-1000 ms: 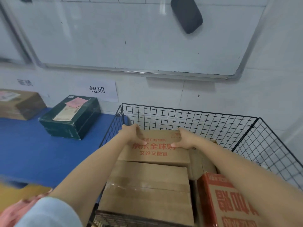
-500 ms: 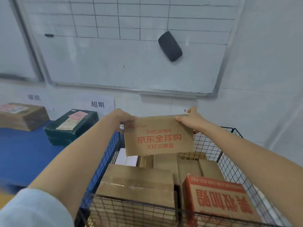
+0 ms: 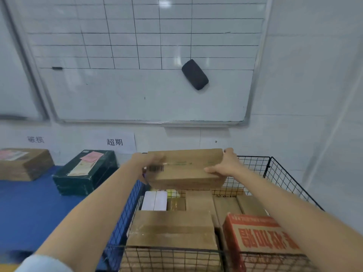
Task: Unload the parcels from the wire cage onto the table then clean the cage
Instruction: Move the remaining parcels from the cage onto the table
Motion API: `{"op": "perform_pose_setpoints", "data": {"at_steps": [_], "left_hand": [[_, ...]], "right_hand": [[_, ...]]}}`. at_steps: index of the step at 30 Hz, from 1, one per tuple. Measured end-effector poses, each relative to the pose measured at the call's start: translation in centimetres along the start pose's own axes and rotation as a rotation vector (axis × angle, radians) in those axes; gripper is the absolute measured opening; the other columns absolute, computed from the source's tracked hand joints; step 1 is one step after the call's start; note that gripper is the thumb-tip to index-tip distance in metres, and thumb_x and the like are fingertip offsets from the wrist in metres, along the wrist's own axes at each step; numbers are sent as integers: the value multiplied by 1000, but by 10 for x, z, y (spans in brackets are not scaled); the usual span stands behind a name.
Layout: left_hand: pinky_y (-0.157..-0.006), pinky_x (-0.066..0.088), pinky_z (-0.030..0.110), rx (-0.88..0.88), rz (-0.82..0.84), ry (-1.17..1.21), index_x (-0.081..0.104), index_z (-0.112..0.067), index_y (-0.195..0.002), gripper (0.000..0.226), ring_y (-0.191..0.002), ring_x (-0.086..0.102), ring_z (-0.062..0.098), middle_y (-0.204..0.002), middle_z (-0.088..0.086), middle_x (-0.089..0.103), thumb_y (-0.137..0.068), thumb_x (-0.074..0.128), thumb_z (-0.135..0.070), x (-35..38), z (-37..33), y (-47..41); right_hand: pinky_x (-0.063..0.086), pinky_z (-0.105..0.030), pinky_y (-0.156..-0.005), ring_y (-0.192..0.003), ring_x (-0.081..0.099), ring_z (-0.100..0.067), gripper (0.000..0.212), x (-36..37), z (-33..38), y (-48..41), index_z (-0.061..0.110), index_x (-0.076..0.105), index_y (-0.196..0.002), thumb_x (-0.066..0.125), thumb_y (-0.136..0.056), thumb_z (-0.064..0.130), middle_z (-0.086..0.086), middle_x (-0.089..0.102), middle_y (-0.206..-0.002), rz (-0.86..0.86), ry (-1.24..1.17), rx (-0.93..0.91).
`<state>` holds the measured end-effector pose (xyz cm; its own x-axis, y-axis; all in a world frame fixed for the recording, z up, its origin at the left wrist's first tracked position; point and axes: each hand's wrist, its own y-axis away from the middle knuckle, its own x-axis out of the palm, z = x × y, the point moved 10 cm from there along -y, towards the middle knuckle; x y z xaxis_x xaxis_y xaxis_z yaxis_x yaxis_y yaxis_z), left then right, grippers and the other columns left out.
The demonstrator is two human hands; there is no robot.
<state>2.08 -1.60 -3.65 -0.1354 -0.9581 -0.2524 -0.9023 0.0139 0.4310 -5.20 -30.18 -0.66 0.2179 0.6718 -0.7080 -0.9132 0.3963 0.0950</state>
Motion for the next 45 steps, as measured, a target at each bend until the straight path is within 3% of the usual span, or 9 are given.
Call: {"op": "perform_pose_setpoints", "data": {"at_steps": [4,8,11,16,24,28,34,39,45], "left_hand": [[-84,36,78,-59,5,70,18,-18,-146,92,-136,23,50,-154,15,19,-78,71,-47,0,12,2],[-81,38,77,-80,27,55,24,-12,-142,72,-131,28,51,-150,19,24,-86,67,-29,1,19,-8],[-69,52,64,-9,48,127,35,-6,-130,48,-117,41,44,-133,15,37,-89,61,-9,3,14,-11],[-62,54,56,98,8,231,39,-6,-123,39,-89,51,38,-126,18,44,-89,56,2,-5,2,-16],[-70,54,61,151,-79,192,38,-16,-112,33,-114,49,44,-126,14,44,-90,62,-11,-14,5,-17],[-73,52,64,153,-74,195,40,-18,-111,29,-110,51,45,-123,15,46,-91,59,-9,-18,8,-21],[-70,56,58,207,-89,124,44,-17,-113,29,-92,60,40,-118,17,54,-91,60,-9,-30,7,-21],[-70,56,57,261,-43,117,49,-13,-115,26,-75,62,34,-96,8,54,-91,60,-10,-32,-8,-13],[-72,57,56,328,-65,198,54,-15,-116,30,-78,60,28,-109,13,57,-89,63,-6,-23,-31,-12]], "right_hand": [[38,-35,-105,-129,40,-30,115,6,5,13,3,19,-145,90,-61,37,-13,21,-145,-11,120,-52],[44,-39,-99,-126,44,-28,105,10,4,17,4,21,-144,67,-73,66,-13,27,-145,-49,59,-78],[46,-35,-94,-113,49,-21,78,12,6,21,6,26,-138,58,-87,54,-10,35,-139,-82,-6,-135],[23,-39,-114,-142,15,-25,94,27,11,25,14,16,-151,73,-81,39,-7,17,-152,14,34,-197],[17,-46,-116,-143,7,-29,96,34,12,30,19,19,-150,79,-76,36,-5,18,-154,73,78,-235],[30,-44,-114,-141,25,-24,128,38,-4,20,17,10,-151,82,-55,62,-6,26,-154,89,-7,-135],[34,-40,-109,-138,34,-29,110,40,-15,10,19,6,-154,78,-75,43,-13,14,-157,77,12,-104],[41,-32,-99,-129,47,-20,96,42,-13,6,22,22,-150,76,-75,49,-4,39,-149,146,39,-110],[46,-18,-73,-107,55,-11,79,45,-5,10,22,35,-143,75,-79,44,7,56,-127,189,-17,-160]]}}
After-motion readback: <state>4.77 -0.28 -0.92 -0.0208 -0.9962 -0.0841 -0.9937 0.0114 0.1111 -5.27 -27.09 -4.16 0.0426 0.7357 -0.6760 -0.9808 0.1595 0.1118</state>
